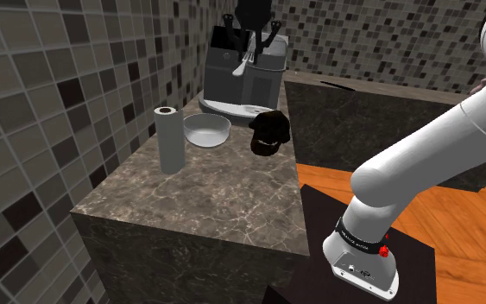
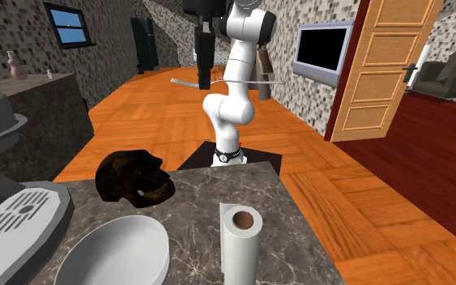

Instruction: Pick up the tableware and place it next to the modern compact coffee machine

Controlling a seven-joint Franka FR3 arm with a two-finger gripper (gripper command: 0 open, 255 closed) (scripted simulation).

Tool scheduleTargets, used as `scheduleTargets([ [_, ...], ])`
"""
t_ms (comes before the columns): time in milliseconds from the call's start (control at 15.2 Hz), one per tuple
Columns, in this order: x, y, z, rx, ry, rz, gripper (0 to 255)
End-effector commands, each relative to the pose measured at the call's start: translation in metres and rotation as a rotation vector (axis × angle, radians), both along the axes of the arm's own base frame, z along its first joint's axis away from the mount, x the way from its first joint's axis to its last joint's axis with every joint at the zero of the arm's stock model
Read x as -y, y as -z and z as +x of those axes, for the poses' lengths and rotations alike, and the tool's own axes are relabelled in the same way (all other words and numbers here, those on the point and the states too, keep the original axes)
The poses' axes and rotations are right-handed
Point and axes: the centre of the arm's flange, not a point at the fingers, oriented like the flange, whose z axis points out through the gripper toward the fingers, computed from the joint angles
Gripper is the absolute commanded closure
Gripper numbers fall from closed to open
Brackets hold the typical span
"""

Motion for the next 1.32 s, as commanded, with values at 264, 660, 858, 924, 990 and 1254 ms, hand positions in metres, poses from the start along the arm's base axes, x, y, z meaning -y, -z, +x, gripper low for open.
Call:
scheduleTargets([
  [264, -0.001, -0.032, -0.001, 0.000, 0.000, 0.000, 255],
  [660, -0.001, -0.064, -0.001, 0.000, 0.000, 0.000, 255],
  [858, -0.001, -0.080, -0.001, 0.000, 0.000, 0.000, 255],
  [924, -0.001, -0.085, -0.001, 0.000, 0.000, 0.000, 255],
  [990, -0.001, -0.090, -0.001, 0.000, 0.000, 0.000, 255],
  [1254, -0.001, -0.112, -0.001, 0.000, 0.000, 0.000, 255],
])
